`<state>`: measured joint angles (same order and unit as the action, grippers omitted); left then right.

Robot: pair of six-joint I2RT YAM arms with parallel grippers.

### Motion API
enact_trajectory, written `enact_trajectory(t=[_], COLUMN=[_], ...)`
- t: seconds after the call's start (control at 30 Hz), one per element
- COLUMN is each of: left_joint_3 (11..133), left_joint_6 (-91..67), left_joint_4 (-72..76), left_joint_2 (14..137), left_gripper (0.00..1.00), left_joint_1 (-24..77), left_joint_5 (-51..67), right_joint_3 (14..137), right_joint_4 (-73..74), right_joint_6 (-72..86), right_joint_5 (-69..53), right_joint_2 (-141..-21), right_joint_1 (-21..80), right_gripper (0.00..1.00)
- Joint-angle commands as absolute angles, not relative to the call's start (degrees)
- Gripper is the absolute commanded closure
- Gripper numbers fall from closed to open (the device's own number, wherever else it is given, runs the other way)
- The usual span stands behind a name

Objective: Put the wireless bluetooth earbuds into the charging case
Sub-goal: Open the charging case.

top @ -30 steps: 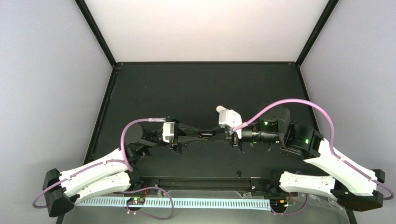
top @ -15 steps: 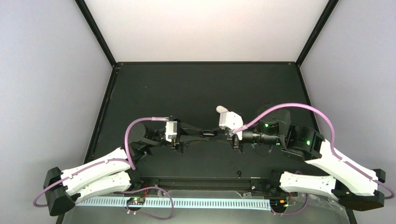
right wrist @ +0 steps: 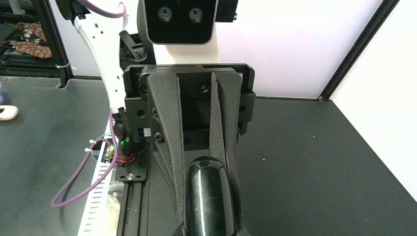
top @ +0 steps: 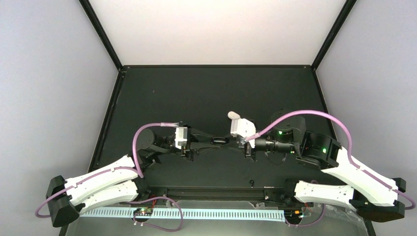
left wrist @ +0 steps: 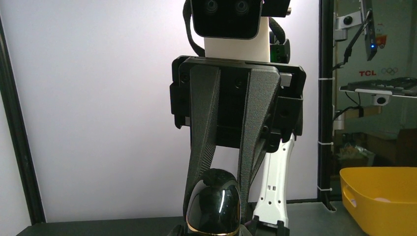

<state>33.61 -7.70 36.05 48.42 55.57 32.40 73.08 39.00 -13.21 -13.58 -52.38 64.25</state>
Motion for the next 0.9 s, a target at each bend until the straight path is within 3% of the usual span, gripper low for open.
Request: enact_trajectory(t=[0.0, 0.1, 0.23, 0.47, 0.87], left_joint_3=[36.13, 35.68, 33.96, 33.66, 34.05], left_joint_6=[-7.87, -6.86, -5.09, -0.90, 1.67], left_joint_4=[37.56, 37.17, 39.29, 38.87, 37.22], left_joint_2=[48.55, 47.83, 46.41, 45.66, 45.18], left_gripper=[0.98, 0.98, 0.99, 0.98, 0.98], left_joint_1=[55.99, 55.99, 55.96, 55.99, 56.07], left_joint_5=[33.97, 33.13, 31.77, 34.04, 36.09], right_joint_3=[72.28, 72.81, 72.19, 72.00, 72.08], right_joint_4=[38.22, 37.99, 34.79, 30.22, 27.47], right_joint_6=[-14.17, -12.88, -11.02, -8.79, -6.99], right_joint_5=[-10.29, -9.84, -8.31, -6.64, -4.20], right_joint_2=[-52.67, -52.40, -50.58, -48.67, -48.91], right_joint_1=[64.34, 64.34, 64.33, 64.32, 64.32], right_gripper=[0.85, 0.57, 0.40, 0.32, 0.31])
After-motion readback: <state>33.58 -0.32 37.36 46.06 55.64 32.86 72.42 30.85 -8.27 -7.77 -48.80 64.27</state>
